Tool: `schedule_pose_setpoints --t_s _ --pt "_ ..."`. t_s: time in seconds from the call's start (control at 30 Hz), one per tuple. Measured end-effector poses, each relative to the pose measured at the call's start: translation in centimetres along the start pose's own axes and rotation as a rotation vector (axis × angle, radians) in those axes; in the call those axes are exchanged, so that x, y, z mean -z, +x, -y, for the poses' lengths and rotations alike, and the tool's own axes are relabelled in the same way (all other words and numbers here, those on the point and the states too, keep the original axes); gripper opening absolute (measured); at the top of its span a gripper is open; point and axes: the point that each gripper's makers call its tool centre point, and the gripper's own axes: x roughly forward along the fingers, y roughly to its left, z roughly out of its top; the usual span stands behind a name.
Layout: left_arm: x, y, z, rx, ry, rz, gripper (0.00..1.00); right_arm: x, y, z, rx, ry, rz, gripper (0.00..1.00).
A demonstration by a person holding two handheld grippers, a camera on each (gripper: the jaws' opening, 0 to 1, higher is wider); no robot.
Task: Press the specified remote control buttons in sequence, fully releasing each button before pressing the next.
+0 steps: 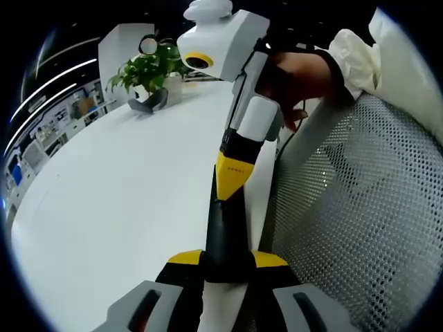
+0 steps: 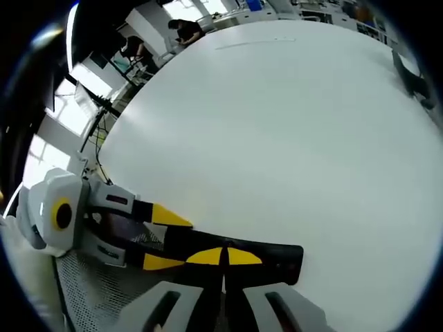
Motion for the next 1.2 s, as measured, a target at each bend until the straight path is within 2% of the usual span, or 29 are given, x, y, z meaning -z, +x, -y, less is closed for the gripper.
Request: schedule_pose_setpoints --t_s 0.07,0.17,0.4,0.63,0.9,1.2 --pt "0.0 0.0 0.0 0.001 0.000 0.001 0.24 0.0 -0.3 0.5 0.041 -0.022 -0.005 0.00" --pt "0.0 0.0 0.0 0.002 0.003 0.004 0.24 -0.1 -0.3 0.5 0.042 -0.025 0.004 0.00" --pt "0.0 0.0 0.1 0.007 0.007 0.005 0.24 -0.1 0.3 0.0 0.047 -0.106 0.000 0.00" --pt "0.0 0.0 0.1 0.008 0.005 0.003 0.24 -0.4 0.5 -0.2 0.042 -0.139 0.009 0.00" --pt "0.1 0.0 0.1 0.007 0.005 0.003 0.24 -0.4 0.6 -0.1 0.038 -0.111 0.019 0.00" --pt "0.0 0.0 0.0 0.002 0.003 0.002 0.24 -0.5 0.7 0.0 0.076 -0.140 -0.010 0.00"
